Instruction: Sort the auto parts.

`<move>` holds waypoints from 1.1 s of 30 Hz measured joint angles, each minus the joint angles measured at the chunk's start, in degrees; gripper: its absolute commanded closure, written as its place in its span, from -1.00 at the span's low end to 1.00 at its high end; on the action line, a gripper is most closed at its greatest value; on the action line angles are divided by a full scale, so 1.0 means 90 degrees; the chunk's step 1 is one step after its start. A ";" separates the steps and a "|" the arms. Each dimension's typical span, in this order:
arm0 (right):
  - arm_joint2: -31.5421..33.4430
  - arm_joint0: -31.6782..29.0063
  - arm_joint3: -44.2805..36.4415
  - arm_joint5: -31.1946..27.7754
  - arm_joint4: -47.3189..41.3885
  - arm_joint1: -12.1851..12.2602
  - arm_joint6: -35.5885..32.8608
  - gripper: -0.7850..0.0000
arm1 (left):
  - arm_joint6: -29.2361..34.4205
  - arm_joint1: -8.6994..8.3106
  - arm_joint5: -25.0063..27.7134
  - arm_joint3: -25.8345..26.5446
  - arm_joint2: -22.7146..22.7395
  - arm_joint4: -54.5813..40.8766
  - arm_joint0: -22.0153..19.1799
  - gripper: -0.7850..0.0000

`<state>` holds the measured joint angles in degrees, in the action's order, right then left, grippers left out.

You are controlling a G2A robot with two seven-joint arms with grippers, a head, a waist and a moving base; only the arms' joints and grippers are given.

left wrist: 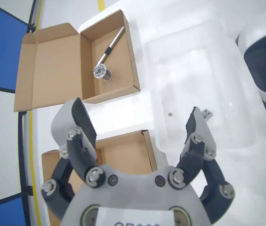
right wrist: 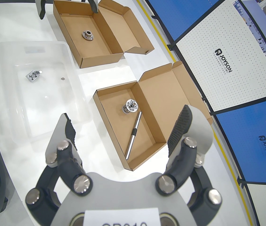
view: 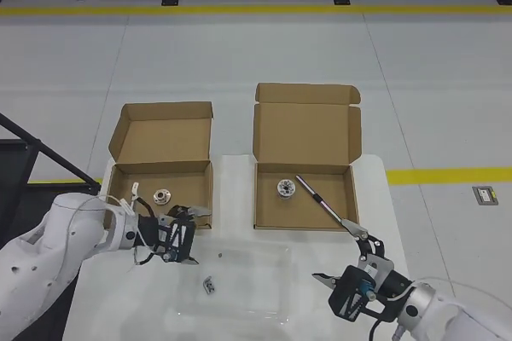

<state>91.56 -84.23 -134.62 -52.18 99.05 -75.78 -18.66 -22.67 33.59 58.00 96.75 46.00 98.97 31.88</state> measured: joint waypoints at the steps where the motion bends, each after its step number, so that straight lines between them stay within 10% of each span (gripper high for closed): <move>1: 0.0000 0.0000 0.0000 0.0000 0.0000 0.0000 0.0000 -1.00 | -0.0021 -0.0059 0.0000 0.0060 -0.0122 0.0043 -0.0051 -1.00; 16: 0.0022 -0.0017 -0.0002 0.0299 0.0079 0.0009 0.0077 -1.00 | 0.0154 -0.0053 0.0000 0.0307 -0.0480 0.0323 0.0101 -1.00; 33: 0.0638 -0.0430 -0.0002 0.1605 0.0371 0.0114 0.0486 -1.00 | 0.0492 0.0337 0.0000 0.0231 -0.3758 0.1859 -0.1710 -1.00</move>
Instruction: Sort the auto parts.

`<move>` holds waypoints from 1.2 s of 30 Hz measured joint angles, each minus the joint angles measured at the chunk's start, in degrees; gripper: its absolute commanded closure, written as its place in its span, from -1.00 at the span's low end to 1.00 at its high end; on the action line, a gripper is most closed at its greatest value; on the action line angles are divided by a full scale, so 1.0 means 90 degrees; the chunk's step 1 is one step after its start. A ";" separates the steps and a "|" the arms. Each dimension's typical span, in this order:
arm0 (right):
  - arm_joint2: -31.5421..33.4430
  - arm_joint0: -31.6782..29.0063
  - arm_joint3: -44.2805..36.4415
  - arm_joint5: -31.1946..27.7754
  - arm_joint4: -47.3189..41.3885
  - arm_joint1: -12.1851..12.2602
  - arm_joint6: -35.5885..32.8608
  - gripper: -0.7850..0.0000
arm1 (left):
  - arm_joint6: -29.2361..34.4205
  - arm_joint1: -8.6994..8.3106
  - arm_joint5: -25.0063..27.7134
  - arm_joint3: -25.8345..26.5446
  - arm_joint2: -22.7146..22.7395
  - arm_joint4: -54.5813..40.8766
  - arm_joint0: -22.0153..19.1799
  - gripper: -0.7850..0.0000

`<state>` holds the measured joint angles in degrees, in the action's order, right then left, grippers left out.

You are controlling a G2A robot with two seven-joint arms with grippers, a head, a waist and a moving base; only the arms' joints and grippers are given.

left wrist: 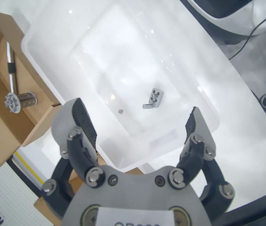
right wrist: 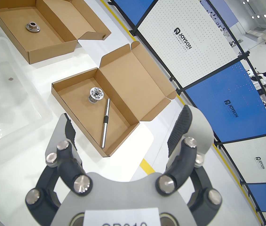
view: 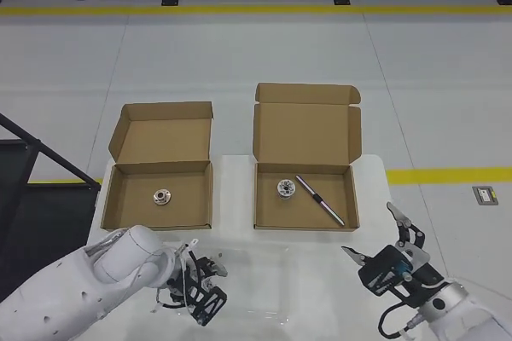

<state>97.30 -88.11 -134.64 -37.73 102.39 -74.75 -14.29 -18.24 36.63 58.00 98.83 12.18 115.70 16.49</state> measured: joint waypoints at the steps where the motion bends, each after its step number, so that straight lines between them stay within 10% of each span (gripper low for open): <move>1: 0.0002 -0.0001 0.0000 0.0000 -0.0001 0.0001 0.0001 -1.00 | 0.0073 0.0060 0.0000 -0.0063 -0.0165 0.0015 -0.0124 -1.00; 17: -0.0002 0.0002 0.0000 -0.0002 0.0001 0.0000 0.0000 -1.00 | -0.0350 0.1260 0.0000 -0.1430 -0.0271 0.1332 0.0279 -1.00; 31: -0.0002 0.0002 0.0000 -0.0002 0.0001 0.0000 0.0000 -1.00 | -0.1864 0.2084 0.0000 -0.2866 -0.0271 0.2873 0.0318 -0.50; 36: -0.0002 0.0002 0.0000 -0.0001 0.0001 0.0000 0.0000 -1.00 | -0.2460 0.2323 0.0000 -0.3274 -0.0271 0.3460 0.0283 0.02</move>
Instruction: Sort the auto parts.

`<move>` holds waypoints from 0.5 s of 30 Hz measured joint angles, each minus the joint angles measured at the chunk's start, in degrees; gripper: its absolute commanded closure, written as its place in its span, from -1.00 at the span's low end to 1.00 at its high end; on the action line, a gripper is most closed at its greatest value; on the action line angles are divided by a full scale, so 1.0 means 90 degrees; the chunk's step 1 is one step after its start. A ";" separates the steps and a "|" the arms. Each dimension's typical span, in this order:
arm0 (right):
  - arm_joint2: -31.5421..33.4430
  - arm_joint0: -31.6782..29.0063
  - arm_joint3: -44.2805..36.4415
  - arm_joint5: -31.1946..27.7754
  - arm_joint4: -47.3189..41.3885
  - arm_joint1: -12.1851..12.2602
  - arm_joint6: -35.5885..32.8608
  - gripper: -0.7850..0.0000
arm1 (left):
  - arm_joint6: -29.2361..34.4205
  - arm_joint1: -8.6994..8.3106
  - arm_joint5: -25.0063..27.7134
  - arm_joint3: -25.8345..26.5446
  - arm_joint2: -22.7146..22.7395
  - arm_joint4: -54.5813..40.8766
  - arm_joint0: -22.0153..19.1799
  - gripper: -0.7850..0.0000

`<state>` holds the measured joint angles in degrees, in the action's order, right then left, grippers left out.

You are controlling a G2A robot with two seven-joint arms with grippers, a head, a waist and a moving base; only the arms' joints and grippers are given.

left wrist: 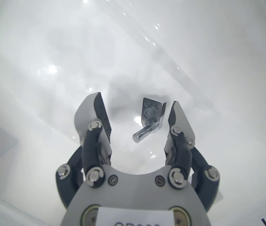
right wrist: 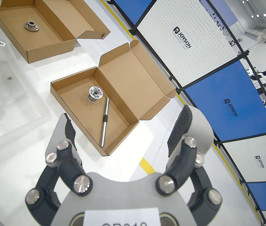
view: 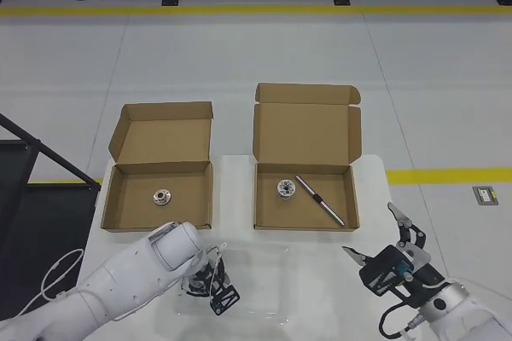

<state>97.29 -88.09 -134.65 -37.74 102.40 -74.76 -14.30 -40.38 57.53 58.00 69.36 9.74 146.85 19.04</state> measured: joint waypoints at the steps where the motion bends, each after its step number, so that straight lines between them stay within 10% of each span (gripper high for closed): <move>1: 0.0000 0.0000 0.0000 0.0000 0.0000 0.0000 0.0000 -1.00 | -0.0105 0.0036 0.0000 -0.0066 0.0000 0.0095 -0.0013 0.11; 7: 0.0000 0.0000 0.0000 0.0000 0.0000 0.0000 0.0000 -1.00 | -0.0656 0.0227 0.0000 -0.0387 0.0000 0.0518 -0.0120 0.91; 15: 0.0000 0.0000 0.0000 0.0000 0.0000 0.0000 0.0000 -1.00 | -0.0655 0.0265 0.0000 -0.0394 0.0000 0.0095 -0.0268 1.00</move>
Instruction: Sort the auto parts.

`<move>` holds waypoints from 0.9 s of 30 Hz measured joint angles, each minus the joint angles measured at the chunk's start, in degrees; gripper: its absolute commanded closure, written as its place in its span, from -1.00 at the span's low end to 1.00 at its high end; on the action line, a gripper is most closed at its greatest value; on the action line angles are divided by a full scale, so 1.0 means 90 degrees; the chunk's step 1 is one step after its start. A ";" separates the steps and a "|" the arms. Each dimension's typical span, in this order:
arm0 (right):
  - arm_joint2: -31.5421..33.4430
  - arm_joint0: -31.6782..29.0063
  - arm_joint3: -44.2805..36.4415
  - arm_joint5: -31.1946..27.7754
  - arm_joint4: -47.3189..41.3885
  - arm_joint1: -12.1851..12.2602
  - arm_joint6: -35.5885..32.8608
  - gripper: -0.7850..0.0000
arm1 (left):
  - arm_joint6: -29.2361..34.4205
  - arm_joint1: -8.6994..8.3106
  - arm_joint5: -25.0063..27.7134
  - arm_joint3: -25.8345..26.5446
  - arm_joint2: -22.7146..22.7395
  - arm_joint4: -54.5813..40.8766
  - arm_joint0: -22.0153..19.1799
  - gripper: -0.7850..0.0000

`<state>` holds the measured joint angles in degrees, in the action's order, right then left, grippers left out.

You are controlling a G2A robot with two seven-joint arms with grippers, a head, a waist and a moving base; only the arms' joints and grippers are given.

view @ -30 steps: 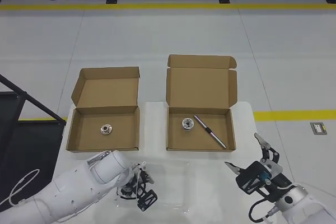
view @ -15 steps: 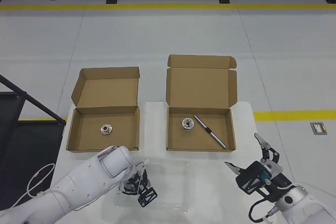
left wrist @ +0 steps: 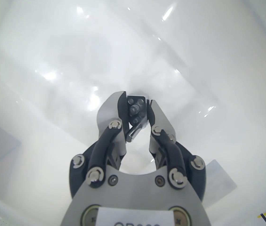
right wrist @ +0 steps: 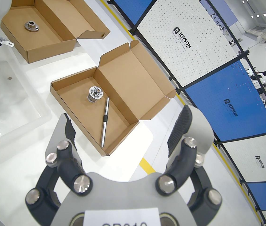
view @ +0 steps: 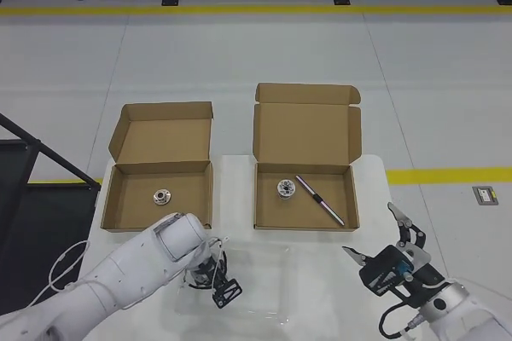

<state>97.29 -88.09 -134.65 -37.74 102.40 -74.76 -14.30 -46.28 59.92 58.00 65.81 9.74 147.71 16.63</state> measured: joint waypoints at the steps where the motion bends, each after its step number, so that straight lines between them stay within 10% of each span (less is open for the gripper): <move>1: 0.0000 0.0000 0.0000 0.0000 0.0000 0.0000 0.0000 -1.00 | 0.0000 -0.0019 0.0000 0.0043 0.0000 -0.0099 -0.0043 1.00; 7: 0.0000 0.0000 0.0000 0.0000 0.0000 0.0000 0.0000 -1.00 | 0.0000 -0.0331 0.0000 0.0478 0.0000 -0.0972 -0.0438 1.00; 15: 0.0000 0.0000 0.0000 0.0000 0.0000 0.0000 0.0000 -1.00 | 0.0255 -0.1271 0.0000 0.0961 0.0395 -0.2484 -0.0949 1.00; 23: 0.0000 0.0000 0.0000 0.0000 0.0000 0.0000 0.0000 -1.00 | 0.1551 -0.2501 0.0000 0.1023 0.1632 -0.4491 -0.0391 1.00; 27: 0.0000 0.0000 0.0000 0.0000 0.0000 0.0000 0.0000 -1.00 | 0.1793 -0.2726 0.0000 0.0976 0.1911 -0.5016 -0.0175 1.00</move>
<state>97.29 -88.09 -134.65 -37.74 102.40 -74.76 -14.29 -30.15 35.38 58.00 74.59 26.94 102.56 15.05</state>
